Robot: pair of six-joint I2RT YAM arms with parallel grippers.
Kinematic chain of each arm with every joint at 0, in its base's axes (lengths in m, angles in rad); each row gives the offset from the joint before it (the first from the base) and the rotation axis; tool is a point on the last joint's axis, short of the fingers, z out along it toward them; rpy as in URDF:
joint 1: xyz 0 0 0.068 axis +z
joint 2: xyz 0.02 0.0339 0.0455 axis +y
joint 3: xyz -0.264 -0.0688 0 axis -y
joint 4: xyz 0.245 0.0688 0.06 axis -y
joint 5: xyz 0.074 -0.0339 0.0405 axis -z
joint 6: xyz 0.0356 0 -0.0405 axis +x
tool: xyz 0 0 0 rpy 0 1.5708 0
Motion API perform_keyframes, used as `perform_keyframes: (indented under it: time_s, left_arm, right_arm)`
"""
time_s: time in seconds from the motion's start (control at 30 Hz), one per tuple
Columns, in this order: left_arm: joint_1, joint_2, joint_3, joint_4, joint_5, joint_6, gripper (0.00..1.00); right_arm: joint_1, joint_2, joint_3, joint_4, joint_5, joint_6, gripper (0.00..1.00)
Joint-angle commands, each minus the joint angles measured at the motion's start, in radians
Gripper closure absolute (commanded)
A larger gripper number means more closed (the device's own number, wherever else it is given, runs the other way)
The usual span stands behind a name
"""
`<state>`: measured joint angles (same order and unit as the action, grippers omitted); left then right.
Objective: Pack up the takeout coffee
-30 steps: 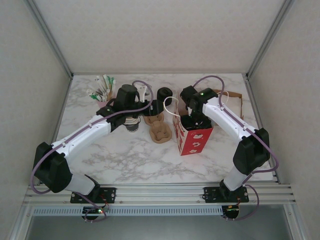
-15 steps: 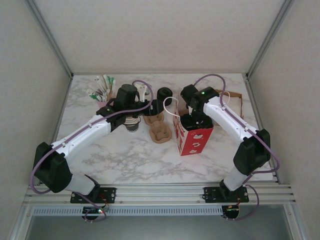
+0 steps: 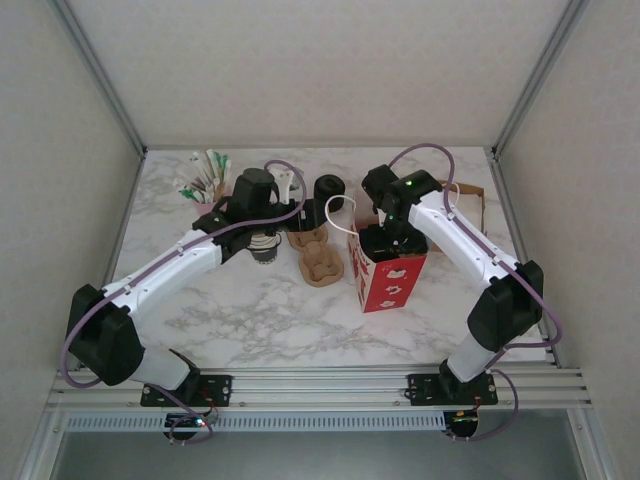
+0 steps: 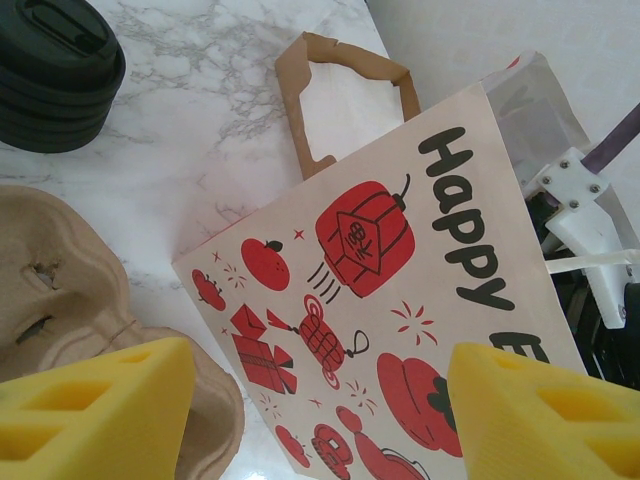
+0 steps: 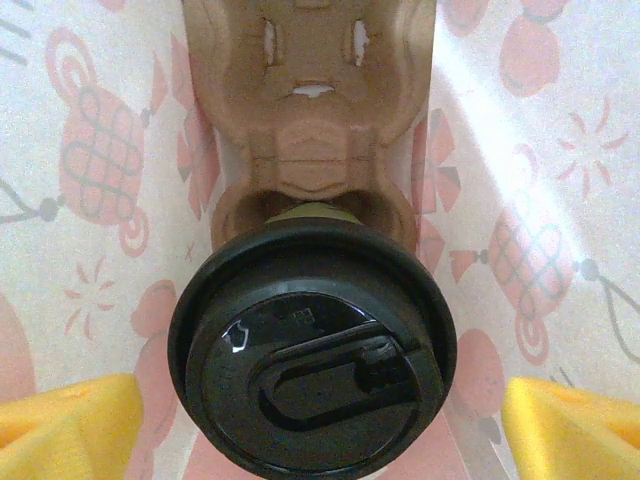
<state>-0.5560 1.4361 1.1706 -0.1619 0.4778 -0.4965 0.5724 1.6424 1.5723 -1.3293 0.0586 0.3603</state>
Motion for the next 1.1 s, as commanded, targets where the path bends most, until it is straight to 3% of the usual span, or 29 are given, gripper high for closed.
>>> perform_keyframes:
  time_s: [0.0,1.07]
  left_arm:
    - [-0.012,-0.023,0.032,-0.006,0.002,0.015,0.32]
    - [-0.012,-0.069,0.030,-0.010,-0.021,0.014,0.28]
  right_arm:
    - [0.009,-0.029,0.030,-0.037,0.019,0.017,0.07]
    - [0.034,-0.075,0.134,-0.112,0.054,0.049,0.06]
